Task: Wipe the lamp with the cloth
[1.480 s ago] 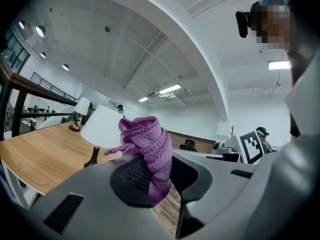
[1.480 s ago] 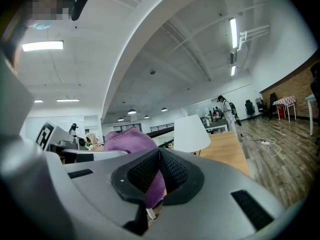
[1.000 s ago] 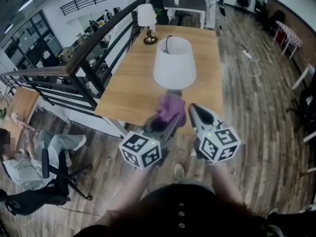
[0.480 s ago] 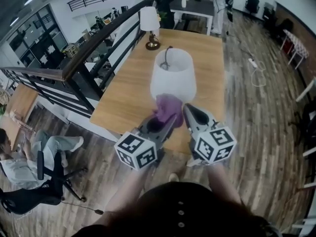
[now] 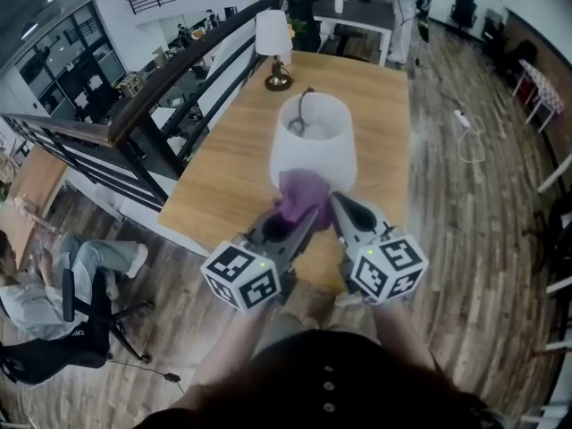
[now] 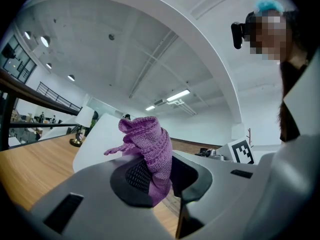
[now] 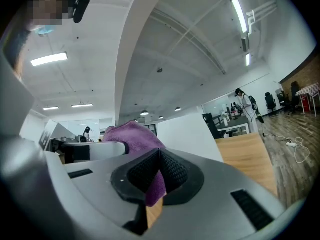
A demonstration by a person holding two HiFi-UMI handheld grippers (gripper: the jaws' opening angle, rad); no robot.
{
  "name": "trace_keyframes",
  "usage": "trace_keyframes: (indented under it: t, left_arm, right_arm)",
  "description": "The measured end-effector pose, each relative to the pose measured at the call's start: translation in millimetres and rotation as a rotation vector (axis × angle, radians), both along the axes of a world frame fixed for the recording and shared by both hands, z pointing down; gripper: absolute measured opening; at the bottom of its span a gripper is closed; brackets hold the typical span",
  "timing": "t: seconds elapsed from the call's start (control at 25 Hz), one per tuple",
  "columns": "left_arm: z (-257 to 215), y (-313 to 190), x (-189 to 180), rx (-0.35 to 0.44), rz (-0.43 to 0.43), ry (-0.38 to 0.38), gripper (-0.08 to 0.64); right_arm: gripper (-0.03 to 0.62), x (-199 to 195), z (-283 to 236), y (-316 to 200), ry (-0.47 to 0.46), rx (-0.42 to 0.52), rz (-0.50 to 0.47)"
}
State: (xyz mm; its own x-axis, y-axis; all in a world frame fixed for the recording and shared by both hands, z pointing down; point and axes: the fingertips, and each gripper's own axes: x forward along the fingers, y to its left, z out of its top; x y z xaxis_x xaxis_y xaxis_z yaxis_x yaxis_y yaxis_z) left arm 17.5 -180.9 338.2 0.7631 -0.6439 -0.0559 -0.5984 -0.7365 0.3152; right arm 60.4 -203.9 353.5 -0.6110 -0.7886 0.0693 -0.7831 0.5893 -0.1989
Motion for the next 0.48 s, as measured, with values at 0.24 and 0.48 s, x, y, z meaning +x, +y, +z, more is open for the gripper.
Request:
trace_keyframes:
  t: [0.24,0.48]
  left_arm:
    - [-0.4,0.7,-3.8,-0.009,0.01,-0.01,0.078]
    - [-2.5,-6.2,-13.6,-0.014,0.02,-0.02,0.078]
  right_arm:
    - [0.012,-7.2,3.8,0.5,-0.013,-0.005,-0.006]
    - [0.012,-19.0,2.4,-8.0,-0.025,-0.015,0.011]
